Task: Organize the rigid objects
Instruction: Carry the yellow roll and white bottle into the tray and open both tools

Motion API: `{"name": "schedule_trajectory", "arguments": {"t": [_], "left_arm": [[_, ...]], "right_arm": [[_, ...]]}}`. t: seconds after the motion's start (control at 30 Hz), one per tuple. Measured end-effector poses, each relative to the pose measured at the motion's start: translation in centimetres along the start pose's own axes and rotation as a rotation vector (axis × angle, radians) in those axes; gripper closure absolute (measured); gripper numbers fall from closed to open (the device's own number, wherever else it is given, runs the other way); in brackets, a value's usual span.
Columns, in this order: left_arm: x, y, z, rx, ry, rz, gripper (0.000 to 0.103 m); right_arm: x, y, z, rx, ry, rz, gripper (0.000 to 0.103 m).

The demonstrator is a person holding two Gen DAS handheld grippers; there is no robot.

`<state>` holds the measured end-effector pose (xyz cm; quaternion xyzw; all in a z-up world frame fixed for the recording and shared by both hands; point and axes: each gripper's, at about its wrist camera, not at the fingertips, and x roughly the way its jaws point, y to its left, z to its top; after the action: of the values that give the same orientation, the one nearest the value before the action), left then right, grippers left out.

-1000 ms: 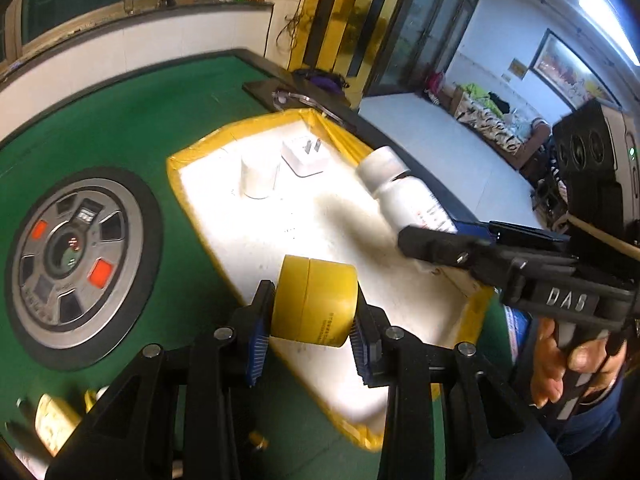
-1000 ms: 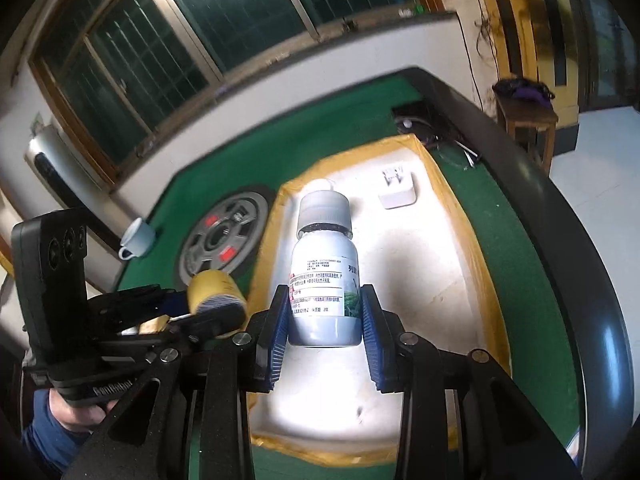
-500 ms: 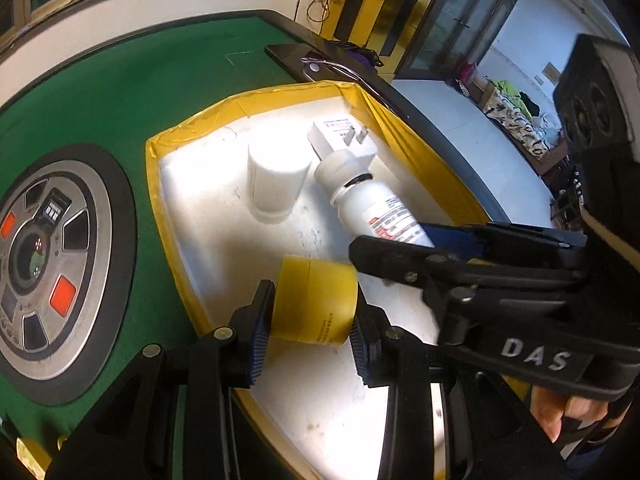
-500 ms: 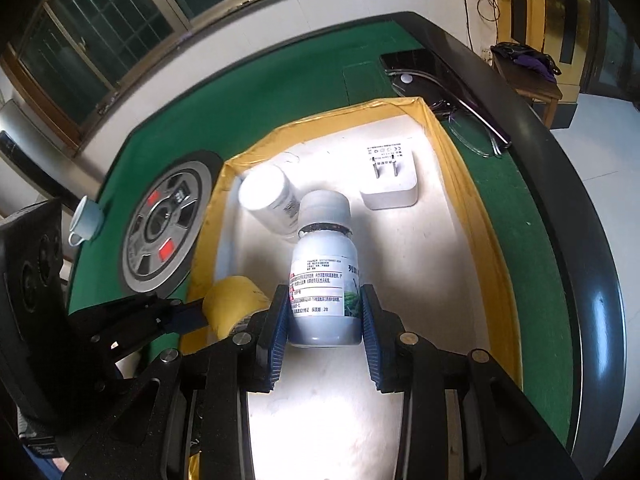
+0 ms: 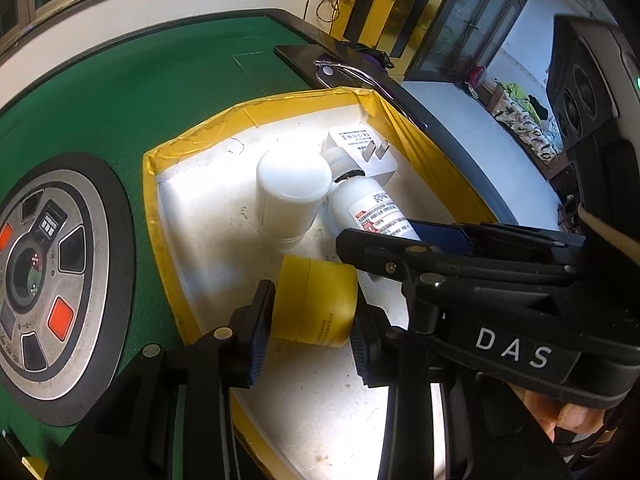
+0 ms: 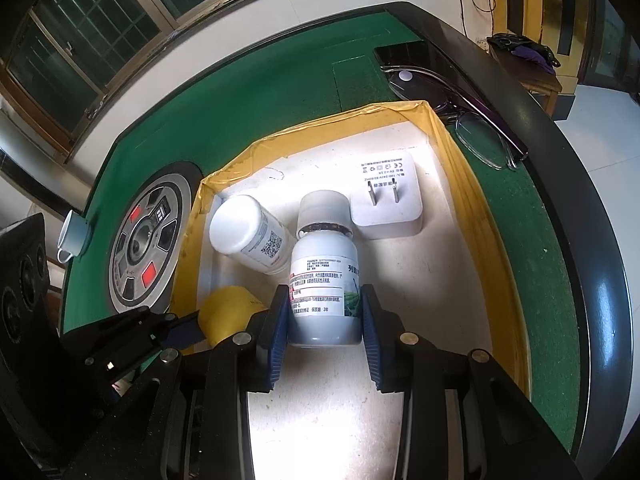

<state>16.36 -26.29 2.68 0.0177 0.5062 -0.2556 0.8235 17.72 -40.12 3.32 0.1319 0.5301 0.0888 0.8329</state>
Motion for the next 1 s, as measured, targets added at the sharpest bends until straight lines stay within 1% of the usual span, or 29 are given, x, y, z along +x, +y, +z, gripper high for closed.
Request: {"name": "schedule_trajectory", "arguments": {"t": [0.33, 0.53, 0.57, 0.63, 0.67, 0.7, 0.77, 0.83, 1.0], "left_arm": [[0.4, -0.5, 0.9, 0.019, -0.002, 0.032, 0.071], [0.6, -0.5, 1.0, 0.027, -0.024, 0.04, 0.071], [0.7, -0.7, 0.9, 0.033, -0.022, 0.041, 0.069], [0.6, -0.8, 0.9, 0.04, -0.024, 0.027, 0.063], [0.6, -0.9, 0.9, 0.042, -0.025, 0.021, 0.057], [0.5, -1.0, 0.9, 0.043, -0.024, 0.017, 0.055], [0.5, -1.2, 1.0, 0.047, -0.023, 0.018, 0.055], [0.5, -1.5, 1.1, 0.055, -0.021, 0.023, 0.055], [-0.7, -1.4, 0.6, 0.056, -0.038, -0.002, 0.055]], "right_arm": [[0.4, 0.0, 0.8, 0.001, 0.002, -0.009, 0.073], [0.7, -0.3, 0.8, 0.007, 0.011, -0.006, 0.073], [0.7, -0.3, 0.7, 0.01, 0.012, -0.006, 0.073], [0.7, -0.4, 0.7, 0.014, 0.012, -0.001, 0.073], [0.8, -0.5, 0.7, 0.017, 0.015, 0.002, 0.072], [0.7, -0.6, 0.7, 0.019, 0.016, 0.008, 0.072], [0.4, -0.7, 0.6, 0.02, 0.016, 0.018, 0.067], [0.0, -0.8, 0.5, 0.023, 0.007, 0.025, 0.066], [-2.0, -1.2, -0.4, 0.031, -0.03, 0.047, 0.066]]}}
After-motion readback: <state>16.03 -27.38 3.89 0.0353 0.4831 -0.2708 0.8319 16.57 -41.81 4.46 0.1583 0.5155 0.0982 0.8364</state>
